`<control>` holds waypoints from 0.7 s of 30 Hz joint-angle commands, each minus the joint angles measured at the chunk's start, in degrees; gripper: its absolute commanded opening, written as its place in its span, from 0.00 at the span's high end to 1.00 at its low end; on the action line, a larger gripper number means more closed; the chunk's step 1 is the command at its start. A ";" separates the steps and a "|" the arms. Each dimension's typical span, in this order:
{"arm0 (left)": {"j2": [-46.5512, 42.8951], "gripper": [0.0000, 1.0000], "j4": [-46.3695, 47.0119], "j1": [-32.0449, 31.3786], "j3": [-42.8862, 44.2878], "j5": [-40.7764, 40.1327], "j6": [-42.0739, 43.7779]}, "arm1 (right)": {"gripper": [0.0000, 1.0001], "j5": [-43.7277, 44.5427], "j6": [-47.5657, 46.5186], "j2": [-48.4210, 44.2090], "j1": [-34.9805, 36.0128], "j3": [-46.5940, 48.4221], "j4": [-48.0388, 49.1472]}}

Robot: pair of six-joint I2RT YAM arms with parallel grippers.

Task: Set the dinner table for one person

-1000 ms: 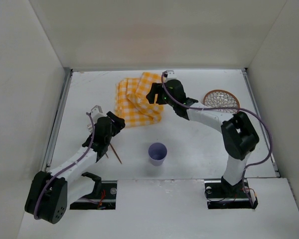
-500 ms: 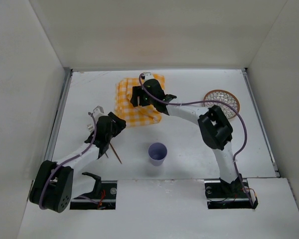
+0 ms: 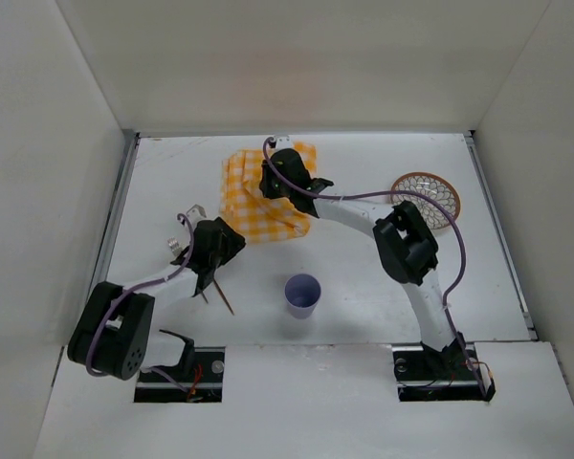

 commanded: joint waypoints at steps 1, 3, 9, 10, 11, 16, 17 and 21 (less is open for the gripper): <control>0.99 0.47 1.48 -0.31 3.49 -0.97 -0.40 | 0.81 3.43 0.56 -3.50 0.41 0.56 1.54; 1.96 0.47 1.40 -0.57 4.20 -1.76 -0.49 | 0.83 4.05 1.62 -7.27 0.41 -2.60 3.55; 7.75 0.48 0.61 -1.37 7.97 -2.29 -0.31 | 0.84 4.40 5.13 -19.84 -2.40 -15.33 10.32; 8.64 0.48 0.43 -1.45 8.42 -2.30 -0.49 | 0.84 4.23 5.75 -21.68 -3.27 -17.44 11.37; 9.78 0.49 -0.01 -1.45 8.94 -2.47 -0.66 | 0.84 4.05 6.27 -23.27 -4.07 -19.38 12.08; 14.44 0.57 0.16 -3.64 11.40 -2.56 -1.63 | 0.84 3.87 10.66 -29.07 -8.46 -27.91 15.33; 15.05 0.62 0.17 -4.00 11.76 -2.73 -1.63 | 0.84 4.05 11.81 -30.13 -9.43 -29.66 16.12; 16.64 0.87 0.43 -3.48 12.73 -3.61 -1.63 | 0.84 4.66 17.08 -34.79 -13.82 -37.31 19.55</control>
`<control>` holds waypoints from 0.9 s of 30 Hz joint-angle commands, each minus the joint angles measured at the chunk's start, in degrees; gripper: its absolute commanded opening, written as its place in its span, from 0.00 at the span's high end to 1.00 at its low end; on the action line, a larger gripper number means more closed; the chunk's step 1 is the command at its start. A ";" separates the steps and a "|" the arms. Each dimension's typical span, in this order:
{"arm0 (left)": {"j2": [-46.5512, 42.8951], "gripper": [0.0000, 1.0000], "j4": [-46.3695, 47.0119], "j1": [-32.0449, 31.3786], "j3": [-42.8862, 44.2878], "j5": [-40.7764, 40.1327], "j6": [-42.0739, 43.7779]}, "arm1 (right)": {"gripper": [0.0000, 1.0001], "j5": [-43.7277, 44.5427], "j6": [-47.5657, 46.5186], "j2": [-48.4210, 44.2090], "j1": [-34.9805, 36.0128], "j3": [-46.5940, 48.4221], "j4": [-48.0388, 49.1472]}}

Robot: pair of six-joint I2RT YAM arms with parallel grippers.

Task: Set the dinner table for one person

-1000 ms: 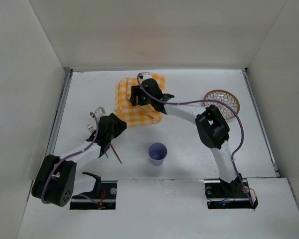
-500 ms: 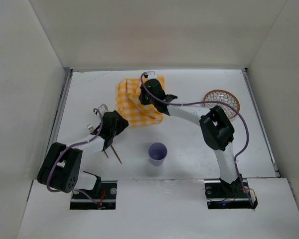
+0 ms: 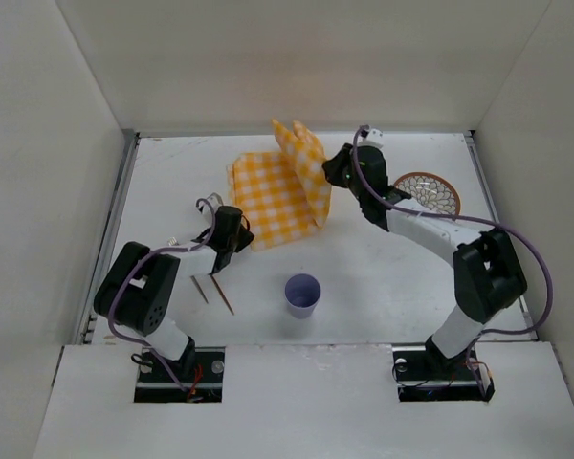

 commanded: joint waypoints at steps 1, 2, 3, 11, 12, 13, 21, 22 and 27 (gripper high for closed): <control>0.53 0.89 -0.55 0.63 1.47 -1.27 -0.32 | 0.84 1.02 6.53 -4.15 -3.16 -6.48 6.35; -0.16 0.90 -0.55 1.25 1.38 -1.63 -0.41 | 0.84 1.19 7.50 -5.20 -4.48 -8.50 6.97; -0.78 0.91 -0.55 1.69 1.29 -2.06 -0.49 | 0.84 1.71 8.64 -6.09 -5.71 -10.61 7.33; -4.65 0.93 -1.08 5.12 1.56 -4.88 -0.41 | 0.83 5.49 14.80 -9.08 -12.13 -23.54 8.12; -5.09 0.93 -1.08 5.47 1.38 -5.14 -0.41 | 0.83 6.80 14.80 -9.43 -12.14 -24.60 8.03; -5.88 0.93 -1.08 5.99 1.12 -5.67 -0.23 | 0.83 8.56 14.45 -9.78 -11.87 -25.48 7.68; -13.08 0.93 -1.87 9.69 -1.69 -8.66 -0.32 | 0.81 13.23 15.41 -11.10 -8.45 -28.47 -0.04; -14.22 0.93 -1.87 9.52 -2.48 -9.10 -0.32 | 0.80 13.67 16.11 -11.45 -7.92 -28.73 -1.88; -17.49 0.84 -4.85 7.59 -3.02 -9.81 1.08 | 0.74 16.04 16.03 -12.42 -7.56 -28.91 -7.26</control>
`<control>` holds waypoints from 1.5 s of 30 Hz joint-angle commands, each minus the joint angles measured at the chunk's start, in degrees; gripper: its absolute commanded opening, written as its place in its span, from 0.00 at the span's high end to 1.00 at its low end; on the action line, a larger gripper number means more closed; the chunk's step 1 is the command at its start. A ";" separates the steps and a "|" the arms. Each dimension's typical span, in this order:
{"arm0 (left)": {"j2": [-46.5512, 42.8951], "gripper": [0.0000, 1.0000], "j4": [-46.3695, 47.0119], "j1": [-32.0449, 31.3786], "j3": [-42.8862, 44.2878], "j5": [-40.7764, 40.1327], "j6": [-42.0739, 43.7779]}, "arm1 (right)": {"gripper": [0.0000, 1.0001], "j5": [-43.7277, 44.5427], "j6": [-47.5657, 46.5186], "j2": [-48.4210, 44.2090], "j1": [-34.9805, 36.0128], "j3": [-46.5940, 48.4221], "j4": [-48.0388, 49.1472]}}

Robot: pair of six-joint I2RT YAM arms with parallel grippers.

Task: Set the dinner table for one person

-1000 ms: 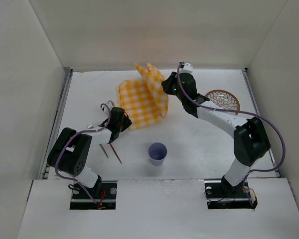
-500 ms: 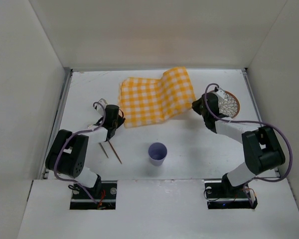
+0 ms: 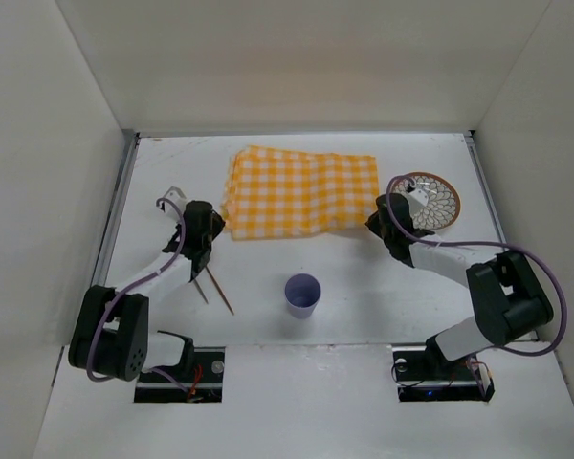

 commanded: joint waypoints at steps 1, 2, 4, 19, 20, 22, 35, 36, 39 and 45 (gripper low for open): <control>-1.49 0.79 -2.52 -2.47 -0.13 -0.91 1.48 | 0.69 4.06 0.75 -2.02 0.24 -0.87 -3.85; -0.96 0.74 -3.14 -3.87 -0.13 -0.38 1.57 | 0.61 4.68 0.67 -2.19 0.24 -0.96 -4.20; -0.43 0.64 -3.84 -5.99 -1.17 0.24 0.96 | 0.46 5.04 0.23 -3.42 -0.11 -1.66 -4.38; 7.47 0.45 -0.51 -8.19 -1.18 1.20 -3.35 | 0.22 -5.05 1.36 -3.17 1.12 -4.04 3.17; 8.70 0.48 0.28 -8.02 -0.75 1.47 -3.44 | 0.25 -6.03 2.06 -2.29 1.12 -3.86 3.79; 10.55 0.55 1.69 -7.58 -0.39 1.91 -3.87 | 0.32 -7.17 3.47 -0.88 0.77 -3.86 4.93; 6.70 0.98 4.68 -4.24 -5.84 0.33 -6.78 | 0.81 -8.49 5.59 2.03 -0.46 -4.38 7.31; 5.56 0.98 4.33 -4.41 -6.36 0.33 -6.87 | 0.81 -8.50 5.59 1.24 -0.46 -4.73 7.22; 2.04 0.98 2.75 -5.03 -8.47 -0.02 -7.39 | 0.80 -8.41 5.33 -0.26 -0.20 -5.09 5.56; -4.73 0.86 -0.49 -6.26 -10.07 0.41 -6.96 | 0.56 -8.24 4.97 -0.96 0.59 -5.97 4.94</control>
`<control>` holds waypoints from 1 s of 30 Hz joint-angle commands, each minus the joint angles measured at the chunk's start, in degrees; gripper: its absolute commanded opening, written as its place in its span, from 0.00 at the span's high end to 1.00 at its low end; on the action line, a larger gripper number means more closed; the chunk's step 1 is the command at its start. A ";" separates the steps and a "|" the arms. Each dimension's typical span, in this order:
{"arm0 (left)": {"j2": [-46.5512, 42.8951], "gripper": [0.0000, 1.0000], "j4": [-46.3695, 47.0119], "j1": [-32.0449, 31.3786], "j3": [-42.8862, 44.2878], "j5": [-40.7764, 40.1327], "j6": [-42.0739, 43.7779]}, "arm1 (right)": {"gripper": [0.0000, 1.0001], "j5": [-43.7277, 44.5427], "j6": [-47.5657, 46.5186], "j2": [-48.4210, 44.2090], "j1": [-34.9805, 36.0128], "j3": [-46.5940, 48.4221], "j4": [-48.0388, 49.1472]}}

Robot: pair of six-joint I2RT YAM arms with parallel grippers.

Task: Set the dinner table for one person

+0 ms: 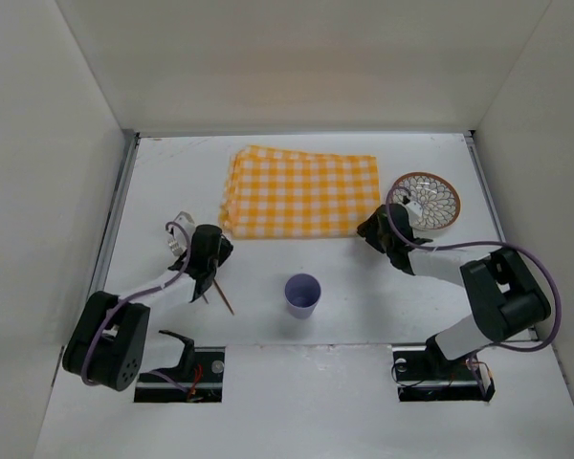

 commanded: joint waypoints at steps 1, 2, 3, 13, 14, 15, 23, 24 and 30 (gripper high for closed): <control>-3.07 0.80 -2.56 -1.23 1.24 -0.16 0.63 | 0.44 0.29 -0.40 -3.36 0.59 -1.16 0.92; -3.16 0.73 -2.91 -2.02 2.12 0.11 1.33 | 0.36 0.64 -0.93 -4.33 0.59 -1.33 0.91; -2.82 0.67 -3.00 -2.72 2.91 0.20 1.60 | 0.34 0.99 -1.28 -5.04 0.59 -1.42 0.91; 10.36 0.48 0.77 -1.68 10.82 0.11 0.99 | 0.32 1.09 -1.64 -4.87 1.20 -1.78 2.32; 12.20 0.49 1.47 -1.15 11.78 0.37 1.16 | 0.32 1.08 -1.64 -4.87 1.20 -1.95 2.49; 14.13 0.52 1.65 -0.54 12.75 0.90 1.16 | 0.32 1.08 -1.64 -4.96 1.20 -2.13 2.58; 18.72 0.95 5.25 2.28 12.77 2.04 -0.07 | 0.30 0.91 -2.34 -7.24 1.03 -3.53 3.11; 18.02 0.97 5.34 2.45 12.15 2.13 -0.07 | 0.29 0.91 -2.51 -7.24 0.77 -3.53 3.11; 12.31 1.00 4.90 3.60 7.14 1.61 1.07 | 0.24 1.26 -2.52 -7.33 0.59 -3.71 3.46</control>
